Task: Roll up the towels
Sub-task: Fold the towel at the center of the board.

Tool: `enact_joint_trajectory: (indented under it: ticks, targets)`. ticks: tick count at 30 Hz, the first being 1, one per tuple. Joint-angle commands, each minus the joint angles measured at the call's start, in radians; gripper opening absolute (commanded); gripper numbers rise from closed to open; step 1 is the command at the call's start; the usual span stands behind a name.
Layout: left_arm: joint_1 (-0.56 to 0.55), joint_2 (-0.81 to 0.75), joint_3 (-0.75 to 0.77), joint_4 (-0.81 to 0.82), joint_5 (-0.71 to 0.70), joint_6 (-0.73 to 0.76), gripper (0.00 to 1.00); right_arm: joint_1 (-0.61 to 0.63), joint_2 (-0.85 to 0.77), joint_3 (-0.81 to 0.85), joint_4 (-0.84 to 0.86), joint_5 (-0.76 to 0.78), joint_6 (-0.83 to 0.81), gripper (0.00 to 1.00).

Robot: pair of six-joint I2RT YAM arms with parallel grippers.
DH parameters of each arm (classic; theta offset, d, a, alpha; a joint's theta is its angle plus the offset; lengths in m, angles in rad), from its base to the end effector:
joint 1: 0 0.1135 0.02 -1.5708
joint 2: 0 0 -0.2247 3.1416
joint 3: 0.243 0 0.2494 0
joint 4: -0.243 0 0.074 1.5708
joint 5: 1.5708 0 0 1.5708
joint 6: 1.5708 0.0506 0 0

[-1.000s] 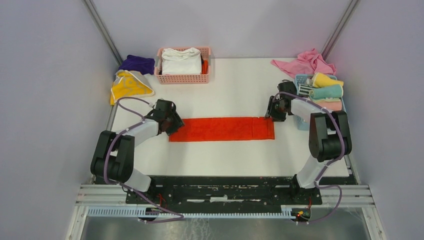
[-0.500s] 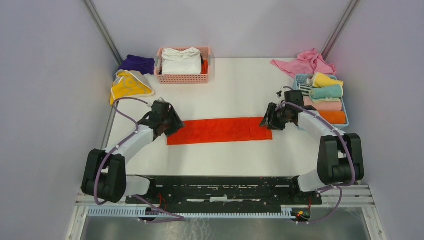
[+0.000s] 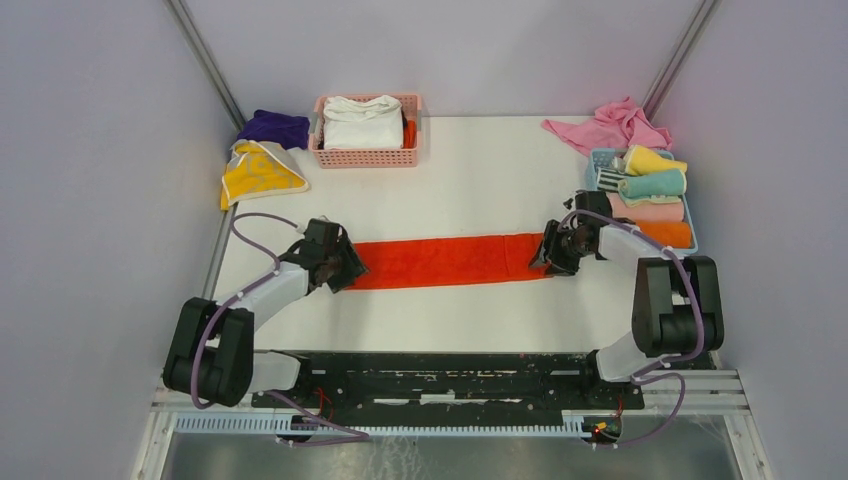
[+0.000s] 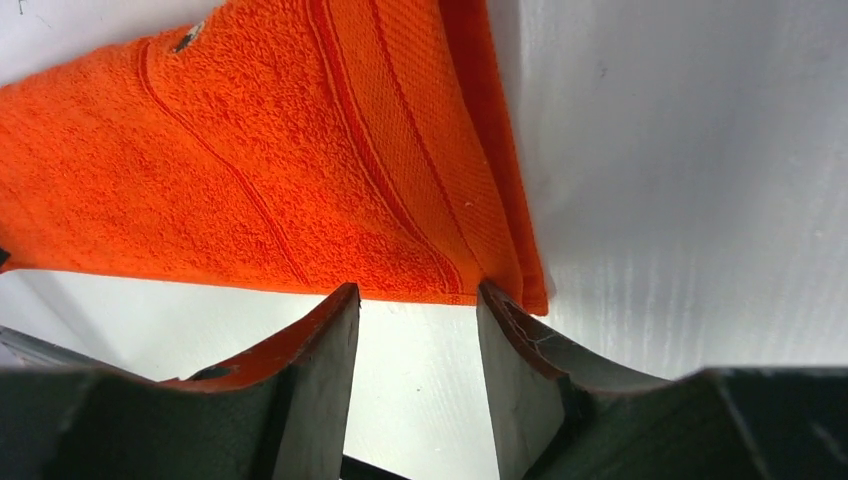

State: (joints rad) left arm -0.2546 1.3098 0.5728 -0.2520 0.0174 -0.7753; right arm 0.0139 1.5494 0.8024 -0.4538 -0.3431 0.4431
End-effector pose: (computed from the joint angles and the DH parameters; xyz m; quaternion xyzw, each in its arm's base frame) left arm 0.2418 -0.0638 0.1082 -0.2442 0.9263 -0.1485 0.2455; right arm 0.2773 0.0209 0.1043 0.1756 0.9530 0.2045 0.1385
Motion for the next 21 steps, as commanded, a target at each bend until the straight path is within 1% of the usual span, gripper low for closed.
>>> enact_joint_trajectory:
  ticks: [1,4,6,9,12,16,21]
  targets:
    - [0.006,-0.041,0.014,-0.041,0.033,0.019,0.59,-0.013,-0.066,0.073,-0.06,0.1,-0.067,0.56]
    - [0.006,-0.09,0.074,-0.091,0.038,0.04,0.59,-0.011,-0.105,0.127,-0.11,0.146,-0.098,0.58]
    - [0.006,-0.106,0.117,-0.131,0.027,0.063,0.6,-0.01,-0.1,0.159,-0.133,0.182,-0.116,0.59]
    - [0.015,-0.117,0.176,-0.183,0.016,0.1,0.61,-0.007,-0.046,0.214,-0.167,0.186,-0.135,0.61]
    - [0.029,-0.127,0.221,-0.221,-0.009,0.148,0.63,0.0,0.015,0.241,-0.166,0.168,-0.146,0.62]
    - [0.064,-0.142,0.242,-0.258,-0.032,0.198,0.66,0.005,0.082,0.27,-0.171,0.168,-0.156,0.63]
    - [0.114,-0.146,0.222,-0.259,0.01,0.225,0.67,0.015,0.145,0.291,-0.178,0.191,-0.164,0.62]
